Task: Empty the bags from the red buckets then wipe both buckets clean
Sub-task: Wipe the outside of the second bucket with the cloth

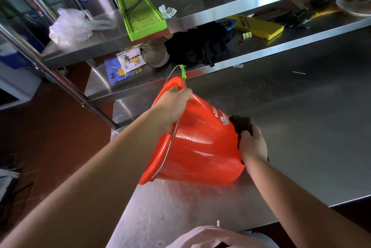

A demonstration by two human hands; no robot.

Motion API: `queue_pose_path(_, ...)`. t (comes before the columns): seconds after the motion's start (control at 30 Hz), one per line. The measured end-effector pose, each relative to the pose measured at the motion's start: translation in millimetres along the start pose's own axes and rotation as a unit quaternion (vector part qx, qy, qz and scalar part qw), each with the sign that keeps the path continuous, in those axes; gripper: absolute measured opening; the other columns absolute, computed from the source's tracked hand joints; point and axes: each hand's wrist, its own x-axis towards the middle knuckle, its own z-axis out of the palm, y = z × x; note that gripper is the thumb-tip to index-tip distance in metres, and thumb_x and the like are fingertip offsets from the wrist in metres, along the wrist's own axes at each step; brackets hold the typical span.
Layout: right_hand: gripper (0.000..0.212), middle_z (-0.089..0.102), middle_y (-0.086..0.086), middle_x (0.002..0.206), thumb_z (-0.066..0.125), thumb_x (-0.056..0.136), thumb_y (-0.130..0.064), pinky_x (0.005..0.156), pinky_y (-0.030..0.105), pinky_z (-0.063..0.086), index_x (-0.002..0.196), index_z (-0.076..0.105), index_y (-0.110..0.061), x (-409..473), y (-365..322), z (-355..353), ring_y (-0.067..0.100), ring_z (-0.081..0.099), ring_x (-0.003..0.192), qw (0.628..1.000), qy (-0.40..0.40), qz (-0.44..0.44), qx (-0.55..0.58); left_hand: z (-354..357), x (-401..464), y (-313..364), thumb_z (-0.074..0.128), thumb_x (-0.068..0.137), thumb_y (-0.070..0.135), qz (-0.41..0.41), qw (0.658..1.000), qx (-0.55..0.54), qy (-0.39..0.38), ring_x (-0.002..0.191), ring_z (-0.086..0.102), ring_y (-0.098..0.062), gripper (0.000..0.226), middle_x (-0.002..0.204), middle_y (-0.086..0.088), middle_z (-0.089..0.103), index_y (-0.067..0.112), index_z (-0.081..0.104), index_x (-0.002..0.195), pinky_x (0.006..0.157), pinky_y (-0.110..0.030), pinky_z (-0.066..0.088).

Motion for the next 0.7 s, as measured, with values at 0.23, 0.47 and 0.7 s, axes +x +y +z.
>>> queue_pose_path(0.23, 0.056, 0.066, 0.004, 0.120, 0.042, 0.078, -0.035, 0.096, 0.049, 0.044, 0.133, 0.054, -0.032, -73, -87, 39, 0.034, 0.054, 0.113, 0.980, -0.036, -0.188, -0.054, 7, 13, 2, 0.066, 0.071, 0.065, -0.019, 0.999, -0.012, 0.033, 0.104, 0.072, -0.035, 0.068, 0.111, -0.010, 0.075, 0.022, 0.068, 0.124, 0.096, -0.059, 0.056)
queue_pose_path(0.47, 0.039, 0.062, -0.003, 0.115, 0.048, 0.090, -0.038, 0.090, 0.046, 0.042, 0.122, 0.059, -0.019, -82, -60, 42, 0.028, 0.049, 0.102, 0.906, -0.026, -0.406, -0.114, 1, 18, 2, 0.062, 0.075, 0.074, -0.027, 0.998, -0.023, 0.043, 0.114, 0.070, -0.033, 0.081, 0.125, -0.007, 0.073, 0.021, 0.064, 0.136, 0.103, -0.054, 0.053)
queue_pose_path(0.7, 0.054, 0.061, 0.014, 0.118, 0.040, 0.088, -0.044, 0.096, 0.052, 0.041, 0.121, 0.059, -0.005, -37, 35, 25, 0.038, 0.052, 0.107, 0.956, 0.069, -0.229, -0.170, -4, 19, 2, 0.063, 0.089, 0.065, -0.032, 0.998, -0.041, 0.034, 0.091, 0.079, -0.035, 0.065, 0.099, -0.014, 0.080, 0.016, 0.066, 0.132, 0.097, -0.056, 0.058)
